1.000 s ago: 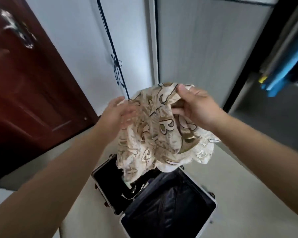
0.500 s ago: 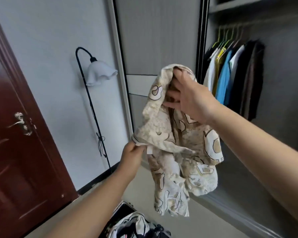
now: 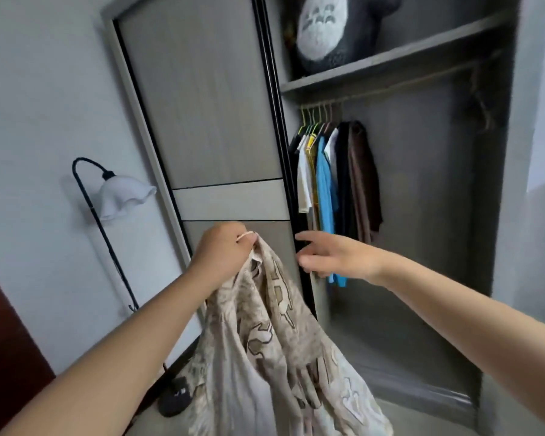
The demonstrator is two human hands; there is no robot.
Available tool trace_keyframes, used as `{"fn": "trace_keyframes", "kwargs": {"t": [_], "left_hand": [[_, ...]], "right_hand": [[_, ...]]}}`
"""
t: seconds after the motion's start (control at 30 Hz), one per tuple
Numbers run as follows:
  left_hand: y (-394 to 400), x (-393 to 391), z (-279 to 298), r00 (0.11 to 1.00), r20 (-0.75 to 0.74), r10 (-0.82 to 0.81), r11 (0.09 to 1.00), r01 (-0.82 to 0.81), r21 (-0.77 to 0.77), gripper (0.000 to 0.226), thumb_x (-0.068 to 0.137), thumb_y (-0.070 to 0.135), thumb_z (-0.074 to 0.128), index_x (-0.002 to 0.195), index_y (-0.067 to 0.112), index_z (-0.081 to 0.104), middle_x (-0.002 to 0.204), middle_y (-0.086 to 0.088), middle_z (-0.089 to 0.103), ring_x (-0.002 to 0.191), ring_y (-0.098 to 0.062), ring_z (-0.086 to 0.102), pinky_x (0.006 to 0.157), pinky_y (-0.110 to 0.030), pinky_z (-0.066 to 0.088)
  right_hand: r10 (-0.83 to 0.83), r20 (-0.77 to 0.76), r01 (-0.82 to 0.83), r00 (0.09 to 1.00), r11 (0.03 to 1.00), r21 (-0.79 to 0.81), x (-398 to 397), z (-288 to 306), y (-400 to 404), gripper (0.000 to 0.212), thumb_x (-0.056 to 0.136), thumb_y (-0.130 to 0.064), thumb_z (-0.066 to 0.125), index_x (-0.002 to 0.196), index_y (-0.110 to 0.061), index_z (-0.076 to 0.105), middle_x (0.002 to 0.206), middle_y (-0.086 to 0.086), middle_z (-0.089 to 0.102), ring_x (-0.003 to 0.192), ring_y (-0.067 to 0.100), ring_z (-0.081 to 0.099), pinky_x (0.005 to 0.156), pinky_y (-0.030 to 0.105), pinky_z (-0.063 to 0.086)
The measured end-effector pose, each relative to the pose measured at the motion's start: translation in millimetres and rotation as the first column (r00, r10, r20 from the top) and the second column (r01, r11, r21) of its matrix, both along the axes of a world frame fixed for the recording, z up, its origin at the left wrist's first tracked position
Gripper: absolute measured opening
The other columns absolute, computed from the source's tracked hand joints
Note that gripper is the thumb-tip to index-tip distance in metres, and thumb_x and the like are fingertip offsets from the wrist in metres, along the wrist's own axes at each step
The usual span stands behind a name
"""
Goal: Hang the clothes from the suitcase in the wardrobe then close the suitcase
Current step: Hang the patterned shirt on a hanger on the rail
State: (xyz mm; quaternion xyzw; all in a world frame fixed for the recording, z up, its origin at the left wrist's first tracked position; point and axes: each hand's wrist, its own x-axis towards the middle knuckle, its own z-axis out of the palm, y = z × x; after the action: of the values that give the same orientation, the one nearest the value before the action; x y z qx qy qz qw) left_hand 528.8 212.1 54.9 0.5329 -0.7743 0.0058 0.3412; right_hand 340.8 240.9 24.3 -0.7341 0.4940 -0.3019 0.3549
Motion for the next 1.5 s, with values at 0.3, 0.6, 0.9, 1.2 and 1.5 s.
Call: {"fn": "trace_keyframes", "kwargs": {"t": [0.3,0.6,0.9,1.2,1.5], "left_hand": [[28,0,-3,0.970,0.148,-0.192,0.977,0.174,0.125,0.039,0.089,0.027,0.056,0.053,0.016,0.043,0.056,0.004,0.043,0.054,-0.011,0.040,0.048,-0.016,0.027],[-4,-2,-18,0.891,0.298,-0.343,0.774,0.088,0.627,0.025,0.078,0.029,0.071,0.061,0.025,0.053,0.057,0.017,0.053,0.056,-0.003,0.050,0.045,-0.008,0.034],[-96,-94,-52,0.957,0.246,0.151,0.959,-0.202,0.198,0.020,0.095,0.016,0.037,0.092,0.015,0.057,0.098,-0.012,0.063,0.099,-0.031,0.059,0.069,-0.029,0.037],[-173,-255,-27,0.954,-0.265,0.136,0.982,-0.095,0.164,0.040,0.086,0.015,0.057,0.055,0.014,0.032,0.056,-0.001,0.036,0.051,-0.013,0.033,0.047,-0.028,0.020],[-245,-353,-4,0.880,-0.468,0.082,0.969,0.038,0.243,0.016,0.092,0.021,0.043,0.085,0.008,0.050,0.082,-0.007,0.051,0.078,-0.023,0.047,0.066,-0.028,0.033]], "right_hand": [[-0.313,-0.404,0.192,0.859,0.930,-0.312,46,-42,23,0.042,0.087,-0.013,0.046,0.052,-0.011,0.023,0.054,0.003,0.028,0.053,0.018,0.029,0.049,0.029,0.022],[-0.509,-0.495,0.314,0.704,0.848,-0.426,-11,24,-12,0.022,0.084,-0.001,0.038,0.082,-0.002,0.059,0.081,0.007,0.052,0.079,0.025,0.050,0.062,0.029,0.040],[-0.505,-0.631,0.235,0.590,0.854,-0.464,-170,40,-49,0.036,0.089,-0.014,0.041,0.054,-0.012,0.031,0.060,-0.001,0.035,0.071,0.018,0.040,0.052,0.030,0.024],[-0.540,-0.701,0.276,0.466,0.841,-0.465,-318,39,-115,0.033,0.091,-0.022,0.045,0.058,-0.020,0.038,0.066,-0.005,0.043,0.071,0.019,0.047,0.054,0.024,0.036],[-0.608,-0.689,0.355,0.394,0.792,-0.496,-381,19,-176,0.005,0.083,-0.009,0.044,0.086,-0.013,0.044,0.069,-0.002,0.042,0.073,0.023,0.048,0.050,0.023,0.035]]}}
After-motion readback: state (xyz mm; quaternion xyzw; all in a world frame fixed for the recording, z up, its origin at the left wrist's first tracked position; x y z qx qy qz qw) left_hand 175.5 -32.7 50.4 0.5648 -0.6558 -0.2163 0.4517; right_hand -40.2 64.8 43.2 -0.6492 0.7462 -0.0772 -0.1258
